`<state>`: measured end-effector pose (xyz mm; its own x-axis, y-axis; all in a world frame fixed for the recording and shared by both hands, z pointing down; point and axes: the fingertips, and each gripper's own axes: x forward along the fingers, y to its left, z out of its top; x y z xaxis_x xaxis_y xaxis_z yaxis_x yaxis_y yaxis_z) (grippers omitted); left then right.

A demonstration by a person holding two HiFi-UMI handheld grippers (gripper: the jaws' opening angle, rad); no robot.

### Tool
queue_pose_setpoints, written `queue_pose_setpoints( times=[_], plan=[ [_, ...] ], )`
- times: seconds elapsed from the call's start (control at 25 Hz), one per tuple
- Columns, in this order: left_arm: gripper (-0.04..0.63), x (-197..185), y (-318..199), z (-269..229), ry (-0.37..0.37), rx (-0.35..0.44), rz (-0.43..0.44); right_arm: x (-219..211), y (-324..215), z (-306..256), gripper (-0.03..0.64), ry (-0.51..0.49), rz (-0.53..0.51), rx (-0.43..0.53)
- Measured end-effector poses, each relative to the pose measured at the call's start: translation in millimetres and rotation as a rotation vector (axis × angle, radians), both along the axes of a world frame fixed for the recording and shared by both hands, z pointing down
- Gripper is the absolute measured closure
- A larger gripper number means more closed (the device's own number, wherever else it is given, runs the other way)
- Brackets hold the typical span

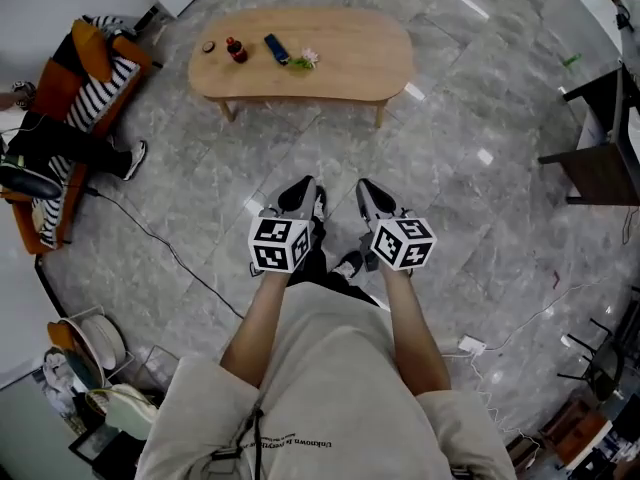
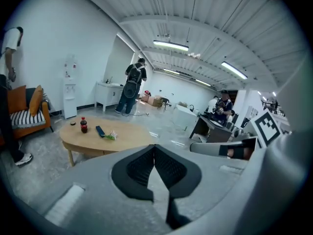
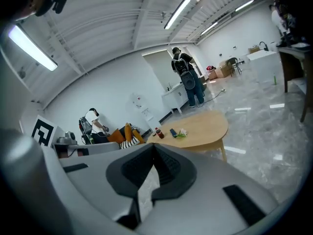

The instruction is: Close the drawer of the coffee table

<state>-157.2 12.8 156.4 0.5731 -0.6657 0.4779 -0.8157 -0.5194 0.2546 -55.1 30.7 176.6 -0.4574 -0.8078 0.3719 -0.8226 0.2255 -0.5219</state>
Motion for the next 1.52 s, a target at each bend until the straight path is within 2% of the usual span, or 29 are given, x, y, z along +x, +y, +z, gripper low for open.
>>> queue_pose_setpoints(
  times=[0.28,0.48,0.64,0.8,1.0,1.24,1.52],
  plan=[
    [0.586,-1.0,35.0,-4.3,0.003,0.012,0.013,-2.4,42.3,-1.4,0.601,0.117,0.054,0.022],
    [0.586,-13.2,51.3,-18.5,0.001,0.085,-0.032,-1.8,62.9,5.1,0.601,0.131,0.085,0.043],
    [0.586,-27.5,50.9,-16.1,-0.004,0.066,-0.048,-7.8,62.7,-3.6,0.601,0.13,0.064,0.08],
    [0.586,-33.1,44.7,-21.9,0.032,0.072,-0.084,-11.9,61.5,-10.9,0.601,0.162,0.064,0.096],
    [0.586,-11.3,47.2,-30.1,0.036,0.091,-0.017,-13.4,60.9,-20.2,0.601,0.18,0.053,0.111],
    [0.586,8.7,50.0,-26.0,0.038,0.087,0.025,-5.6,63.4,-21.7,0.601,0.208,0.052,0.104],
    [0.586,19.1,58.1,-26.0,0.036,0.118,0.049,-15.0,67.4,-18.8,0.601,0.15,0.022,0.107]
  ],
)
